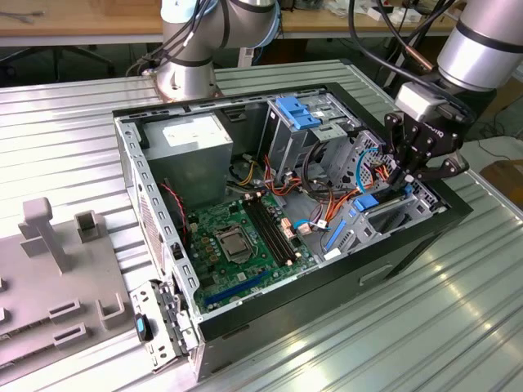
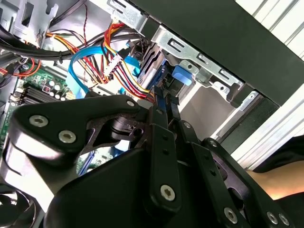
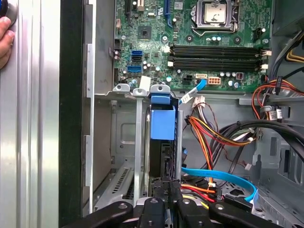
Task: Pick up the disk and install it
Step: 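Insert the first disk wire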
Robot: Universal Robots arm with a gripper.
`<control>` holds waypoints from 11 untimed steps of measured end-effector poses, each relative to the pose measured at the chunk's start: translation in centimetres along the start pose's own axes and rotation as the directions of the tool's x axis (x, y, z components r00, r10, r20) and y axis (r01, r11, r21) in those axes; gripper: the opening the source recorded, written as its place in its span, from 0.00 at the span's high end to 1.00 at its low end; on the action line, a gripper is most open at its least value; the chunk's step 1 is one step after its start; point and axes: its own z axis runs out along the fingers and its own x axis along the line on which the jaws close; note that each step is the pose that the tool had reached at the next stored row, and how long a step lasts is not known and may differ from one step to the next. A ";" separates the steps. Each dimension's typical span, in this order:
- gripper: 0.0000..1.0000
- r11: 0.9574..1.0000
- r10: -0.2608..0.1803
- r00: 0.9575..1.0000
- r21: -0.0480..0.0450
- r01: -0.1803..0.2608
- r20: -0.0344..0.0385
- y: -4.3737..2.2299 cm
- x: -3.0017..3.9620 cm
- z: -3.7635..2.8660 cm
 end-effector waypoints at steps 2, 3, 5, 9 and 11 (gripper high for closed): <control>0.84 1.000 0.003 1.000 0.000 -0.003 0.000 0.00 -0.01 0.03; 0.84 1.000 0.004 1.000 0.000 -0.004 0.000 0.00 -0.01 0.05; 0.84 1.000 0.007 1.000 0.000 -0.007 0.000 0.00 -0.01 0.09; 0.84 1.000 0.013 1.000 -0.001 -0.013 -0.001 0.01 -0.02 0.16; 0.84 1.000 0.016 1.000 -0.001 -0.016 -0.001 0.01 -0.02 0.20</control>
